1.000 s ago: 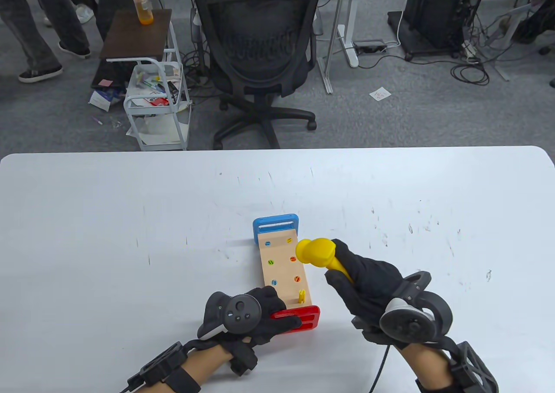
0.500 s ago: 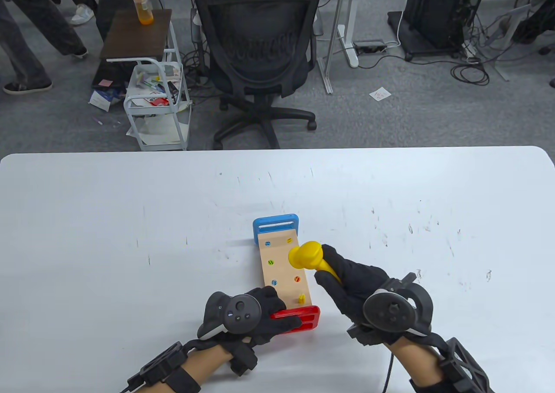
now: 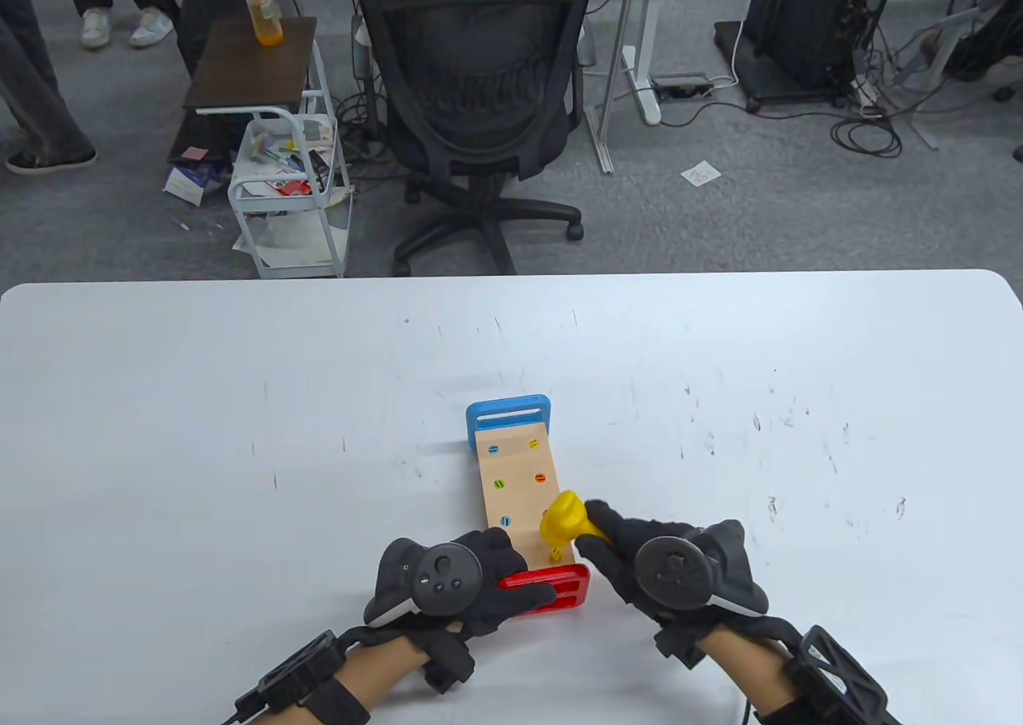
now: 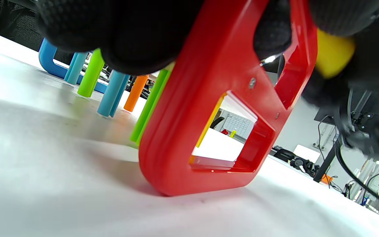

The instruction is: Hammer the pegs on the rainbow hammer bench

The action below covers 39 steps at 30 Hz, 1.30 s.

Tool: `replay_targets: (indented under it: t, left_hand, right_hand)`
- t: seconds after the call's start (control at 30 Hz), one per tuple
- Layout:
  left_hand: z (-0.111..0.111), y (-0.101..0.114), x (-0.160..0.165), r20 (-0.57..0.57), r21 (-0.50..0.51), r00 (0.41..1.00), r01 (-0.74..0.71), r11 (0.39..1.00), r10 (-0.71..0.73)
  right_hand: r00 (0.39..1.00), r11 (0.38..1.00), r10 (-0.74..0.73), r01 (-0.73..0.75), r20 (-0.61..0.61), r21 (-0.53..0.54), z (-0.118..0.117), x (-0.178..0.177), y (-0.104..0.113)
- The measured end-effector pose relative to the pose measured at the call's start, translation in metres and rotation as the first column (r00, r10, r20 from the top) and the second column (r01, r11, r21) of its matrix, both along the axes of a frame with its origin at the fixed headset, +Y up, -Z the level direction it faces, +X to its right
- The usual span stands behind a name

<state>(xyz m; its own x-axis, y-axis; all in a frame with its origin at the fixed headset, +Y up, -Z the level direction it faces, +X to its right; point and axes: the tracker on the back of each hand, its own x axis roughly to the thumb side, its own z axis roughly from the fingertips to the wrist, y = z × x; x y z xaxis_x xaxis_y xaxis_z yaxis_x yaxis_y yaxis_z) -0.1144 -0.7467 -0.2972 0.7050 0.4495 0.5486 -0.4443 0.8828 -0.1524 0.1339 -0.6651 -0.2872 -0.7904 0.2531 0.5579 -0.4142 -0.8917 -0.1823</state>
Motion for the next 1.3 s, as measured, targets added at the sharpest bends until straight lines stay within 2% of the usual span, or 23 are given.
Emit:
replay_targets:
  t: [0.1,0.2,0.27,0.37,0.4,0.43,0.47,0.5,0.53,0.57,0.6,0.67,0.73,0.97,1.1,1.13,1.17,1.2,1.23,1.27,1.3]
  left_hand:
    - [0.000,-0.001,0.000,0.003,-0.006,1.000,-0.017,1.000,0.017]
    - [0.000,-0.001,0.000,0.004,-0.013,1.000,-0.027,1.000,0.027]
    - [0.000,-0.001,0.000,0.003,-0.012,1.000,-0.026,1.000,0.026]
    - [0.000,-0.001,0.000,0.001,-0.012,1.000,-0.026,1.000,0.026]
    - [0.000,-0.001,0.000,0.001,-0.013,1.000,-0.025,1.000,0.025]
    - [0.000,-0.001,0.000,0.001,-0.014,1.000,-0.025,1.000,0.025]
    - [0.000,-0.001,0.000,0.001,-0.014,1.000,-0.025,1.000,0.025]
    - [-0.001,-0.001,-0.001,-0.001,-0.015,1.000,-0.025,1.000,0.025]
    - [-0.001,-0.001,-0.001,-0.001,-0.015,1.000,-0.026,1.000,0.026]
    - [-0.001,-0.001,-0.001,-0.002,-0.015,1.000,-0.025,1.000,0.025]
    - [-0.001,-0.001,-0.001,-0.003,-0.015,1.000,-0.025,1.000,0.025]
    - [-0.001,-0.001,-0.001,-0.004,-0.015,1.000,-0.025,1.000,0.025]
    - [-0.001,-0.001,-0.001,-0.004,-0.015,1.000,-0.025,1.000,0.025]
    - [-0.001,-0.001,-0.002,-0.003,-0.015,1.000,-0.026,1.000,0.026]
    - [-0.001,-0.001,-0.002,-0.005,-0.016,1.000,-0.027,1.000,0.027]
    - [-0.001,-0.001,-0.002,-0.005,-0.016,1.000,-0.027,1.000,0.027]
    - [-0.001,-0.001,-0.002,-0.006,-0.015,1.000,-0.027,1.000,0.027]
    - [-0.001,-0.001,-0.002,-0.007,-0.015,1.000,-0.027,1.000,0.027]
    - [-0.001,-0.001,-0.002,-0.003,-0.012,1.000,-0.027,1.000,0.027]
    - [-0.001,-0.001,-0.002,-0.008,-0.015,1.000,-0.029,0.999,0.029]
    - [-0.001,-0.001,-0.002,-0.009,-0.015,1.000,-0.027,1.000,0.027]
  right_hand:
    - [0.988,0.983,-0.151,0.151,-0.013,0.108,0.004,0.006,0.028]
    - [0.976,0.961,-0.211,0.218,-0.060,0.172,0.008,0.009,0.040]
    - [0.970,0.946,-0.232,0.242,-0.068,0.215,0.009,0.012,0.036]
    - [0.967,0.949,-0.231,0.249,-0.110,0.195,0.006,0.011,0.012]
    - [0.978,0.974,-0.173,0.187,-0.115,0.129,0.002,0.007,0.000]
    - [0.988,0.997,-0.070,0.073,-0.136,0.019,-0.003,0.001,-0.011]
    - [0.963,0.931,0.248,-0.267,-0.105,-0.248,-0.011,-0.011,-0.029]
    - [0.880,0.824,0.464,-0.472,-0.104,-0.313,-0.005,-0.006,-0.029]
    - [0.896,0.868,0.397,-0.437,-0.198,-0.236,-0.006,-0.007,-0.028]
    - [0.988,0.992,0.128,-0.127,-0.085,0.025,-0.003,-0.006,-0.023]
    - [0.996,0.998,0.050,-0.048,-0.074,0.029,-0.003,-0.003,-0.020]
    - [0.993,0.995,-0.095,0.093,-0.068,-0.028,-0.002,0.006,-0.009]
    - [0.981,0.981,-0.185,0.189,-0.063,0.054,-0.001,0.012,-0.006]
    - [0.981,0.966,-0.174,0.186,-0.081,0.177,0.008,0.010,-0.012]
    - [0.976,0.967,-0.189,0.203,-0.104,0.152,0.009,0.003,-0.020]
    - [0.984,0.986,-0.145,0.152,-0.108,0.063,0.007,-0.001,-0.028]
    - [0.997,0.994,0.002,-0.011,-0.083,-0.113,0.000,-0.008,-0.037]
    - [0.976,0.924,0.204,-0.218,-0.078,-0.314,-0.006,-0.014,-0.047]
    - [0.947,0.858,0.309,-0.317,-0.086,-0.405,-0.002,-0.003,-0.040]
    - [0.975,0.918,0.185,-0.217,-0.125,-0.333,-0.005,-0.006,-0.041]
    - [0.998,0.988,0.048,-0.052,-0.031,-0.143,0.001,-0.002,-0.038]
